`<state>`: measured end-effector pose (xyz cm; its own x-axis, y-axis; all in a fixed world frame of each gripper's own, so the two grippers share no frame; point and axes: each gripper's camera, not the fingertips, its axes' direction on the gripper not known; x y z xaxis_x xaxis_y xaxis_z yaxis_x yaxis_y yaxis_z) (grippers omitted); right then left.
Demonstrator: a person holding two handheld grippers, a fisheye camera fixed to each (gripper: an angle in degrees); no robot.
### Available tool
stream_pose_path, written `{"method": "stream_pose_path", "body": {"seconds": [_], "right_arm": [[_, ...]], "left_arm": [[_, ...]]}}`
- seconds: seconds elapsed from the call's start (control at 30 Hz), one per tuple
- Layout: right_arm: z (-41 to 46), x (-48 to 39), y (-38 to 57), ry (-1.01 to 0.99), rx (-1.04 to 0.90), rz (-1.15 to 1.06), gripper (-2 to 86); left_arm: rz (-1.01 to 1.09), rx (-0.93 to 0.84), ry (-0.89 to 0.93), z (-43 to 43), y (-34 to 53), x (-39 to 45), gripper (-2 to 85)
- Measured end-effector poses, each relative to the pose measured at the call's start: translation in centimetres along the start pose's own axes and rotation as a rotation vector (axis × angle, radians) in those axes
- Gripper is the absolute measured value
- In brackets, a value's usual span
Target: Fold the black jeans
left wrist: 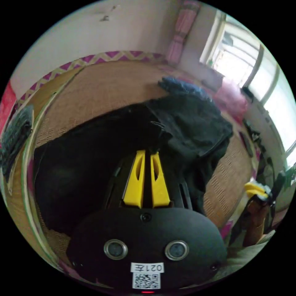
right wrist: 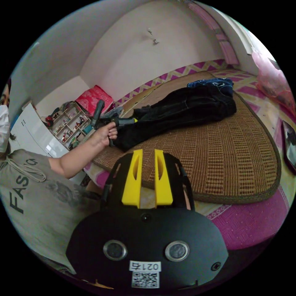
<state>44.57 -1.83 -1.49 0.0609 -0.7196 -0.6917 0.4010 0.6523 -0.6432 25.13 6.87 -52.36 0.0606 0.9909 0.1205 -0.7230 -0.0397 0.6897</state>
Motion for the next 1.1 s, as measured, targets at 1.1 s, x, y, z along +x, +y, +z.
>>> {"method": "stream_pose_path", "body": {"seconds": [1.1], "right_arm": [[2.1, -2.5, -22.6, 0.127, 0.348, 0.388, 0.5]], "left_arm": [[0.079, 0.239, 0.157, -7.3, 10.7, -6.3, -1.0]]}}
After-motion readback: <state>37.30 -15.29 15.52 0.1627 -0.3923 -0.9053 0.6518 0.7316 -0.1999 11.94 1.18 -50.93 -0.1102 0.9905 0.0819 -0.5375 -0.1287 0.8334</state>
